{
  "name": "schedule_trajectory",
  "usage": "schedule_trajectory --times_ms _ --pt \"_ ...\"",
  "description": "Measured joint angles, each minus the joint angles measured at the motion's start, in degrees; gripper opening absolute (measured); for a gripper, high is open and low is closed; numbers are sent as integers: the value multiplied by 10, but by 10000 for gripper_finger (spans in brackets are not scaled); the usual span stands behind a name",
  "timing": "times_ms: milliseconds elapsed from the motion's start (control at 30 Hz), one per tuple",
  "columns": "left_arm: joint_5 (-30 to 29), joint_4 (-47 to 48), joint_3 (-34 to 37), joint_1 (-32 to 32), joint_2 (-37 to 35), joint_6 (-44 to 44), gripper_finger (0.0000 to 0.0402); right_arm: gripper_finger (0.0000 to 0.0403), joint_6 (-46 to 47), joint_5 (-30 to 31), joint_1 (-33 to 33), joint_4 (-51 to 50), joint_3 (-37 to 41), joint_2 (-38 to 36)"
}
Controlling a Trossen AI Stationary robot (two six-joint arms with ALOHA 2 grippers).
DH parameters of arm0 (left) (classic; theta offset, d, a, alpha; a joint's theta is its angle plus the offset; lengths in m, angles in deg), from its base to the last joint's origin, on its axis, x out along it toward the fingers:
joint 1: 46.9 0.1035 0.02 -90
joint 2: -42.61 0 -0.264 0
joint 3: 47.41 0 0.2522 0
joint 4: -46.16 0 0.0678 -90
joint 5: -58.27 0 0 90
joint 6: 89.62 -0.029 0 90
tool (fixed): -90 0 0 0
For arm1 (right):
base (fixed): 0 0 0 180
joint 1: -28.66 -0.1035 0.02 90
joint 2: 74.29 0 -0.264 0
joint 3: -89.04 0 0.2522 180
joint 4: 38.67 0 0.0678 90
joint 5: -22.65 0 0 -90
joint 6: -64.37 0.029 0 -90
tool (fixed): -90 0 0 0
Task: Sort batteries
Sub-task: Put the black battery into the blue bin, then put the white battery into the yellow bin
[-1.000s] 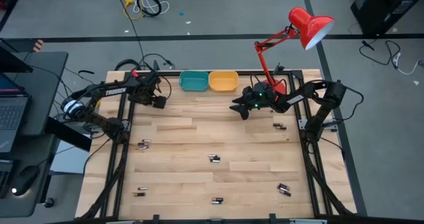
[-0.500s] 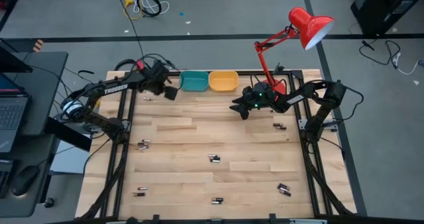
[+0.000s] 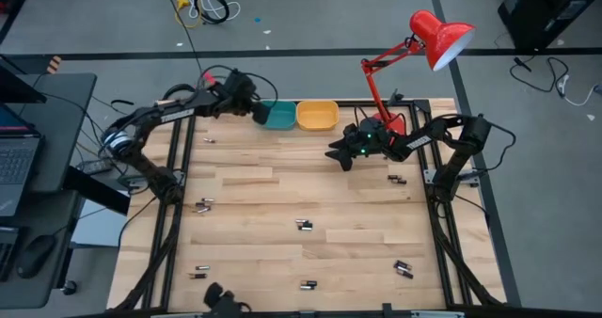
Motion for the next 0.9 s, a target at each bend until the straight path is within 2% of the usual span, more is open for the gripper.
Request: schedule_trajectory --times_ms 167,367,567,733,900 --pt "3 8 -42 -15 60 -29 255 236 12 6 -5 0 0 0" --pt "2 11 -67 -23 101 -63 260 234 20 11 -13 0 0 0" --pt "2 14 -68 -24 105 -110 284 234 24 13 -13 0 0 0" --pt "2 41 -68 -24 103 -140 285 236 26 16 -13 0 0 0" --pt "-7 107 -68 -24 96 -170 280 236 35 16 -14 0 0 0"
